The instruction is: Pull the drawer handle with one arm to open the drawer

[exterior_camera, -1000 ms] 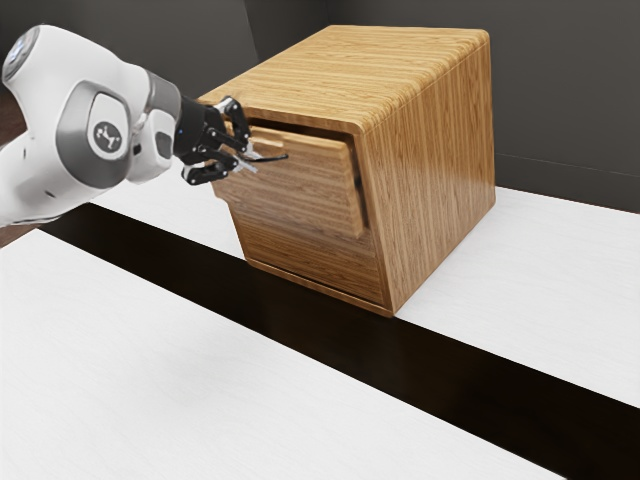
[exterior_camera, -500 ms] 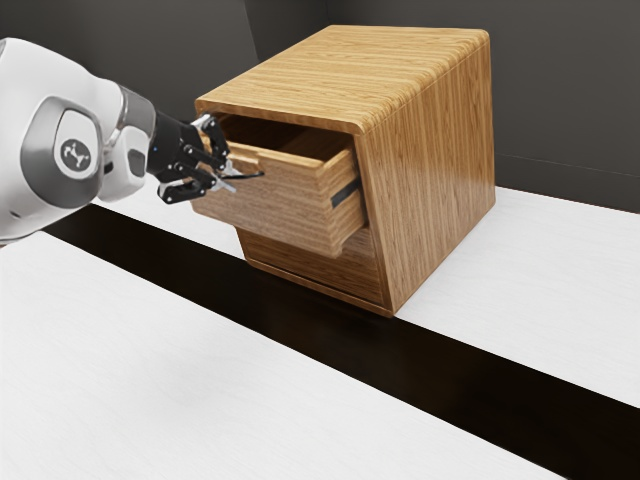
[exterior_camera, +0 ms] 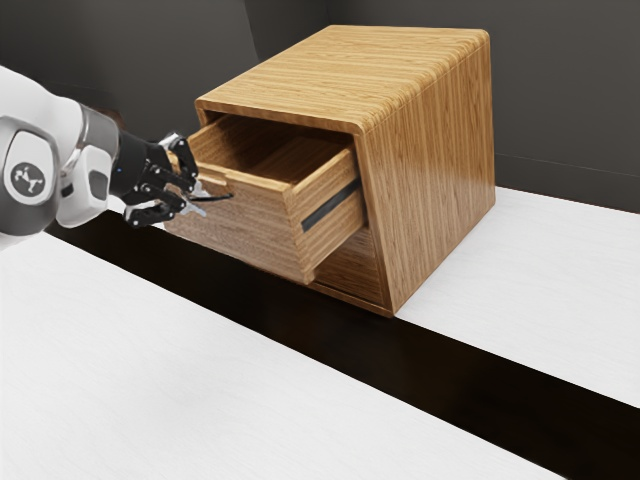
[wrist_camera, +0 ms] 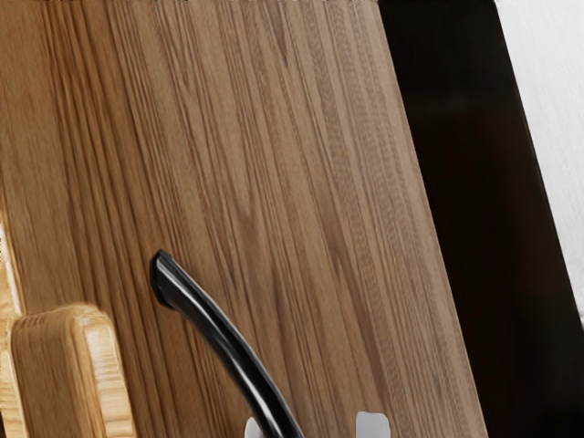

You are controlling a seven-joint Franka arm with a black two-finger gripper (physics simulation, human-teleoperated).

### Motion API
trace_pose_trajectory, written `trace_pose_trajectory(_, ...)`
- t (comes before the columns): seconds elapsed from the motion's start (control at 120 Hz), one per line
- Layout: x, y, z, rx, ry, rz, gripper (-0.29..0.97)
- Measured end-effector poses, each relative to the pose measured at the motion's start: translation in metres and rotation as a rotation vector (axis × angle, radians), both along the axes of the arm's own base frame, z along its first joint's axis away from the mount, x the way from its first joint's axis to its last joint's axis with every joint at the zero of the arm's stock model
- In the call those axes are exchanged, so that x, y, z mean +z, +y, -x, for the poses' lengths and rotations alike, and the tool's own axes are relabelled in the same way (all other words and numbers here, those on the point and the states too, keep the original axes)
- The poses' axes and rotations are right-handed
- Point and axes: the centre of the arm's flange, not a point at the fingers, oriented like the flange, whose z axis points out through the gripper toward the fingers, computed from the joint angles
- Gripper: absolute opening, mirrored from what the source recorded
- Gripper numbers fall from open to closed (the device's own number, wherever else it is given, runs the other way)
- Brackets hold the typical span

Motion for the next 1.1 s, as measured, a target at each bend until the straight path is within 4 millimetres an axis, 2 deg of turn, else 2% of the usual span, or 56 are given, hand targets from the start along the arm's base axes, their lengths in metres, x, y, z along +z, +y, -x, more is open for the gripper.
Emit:
trace_pose_trajectory(0.383,0.0,-0.001,0.03,0.01,0.014,0.016,-0.11)
trace_pose_trajectory(0.633,0.009,0.005,0.051,0.035,0.015,0.026,-0.07)
trace_pose_trajectory(0.783,0.013,0.008,0.062,0.051,0.017,0.034,-0.1)
trace_pose_trajectory(1.05,0.001,0.009,0.064,0.053,0.025,0.051,-0.12)
trace_pose_trajectory(1.075,0.001,0.009,0.065,0.053,0.024,0.05,-0.17)
trace_pose_trajectory(1.1,0.001,0.008,0.067,0.053,0.024,0.049,-0.11)
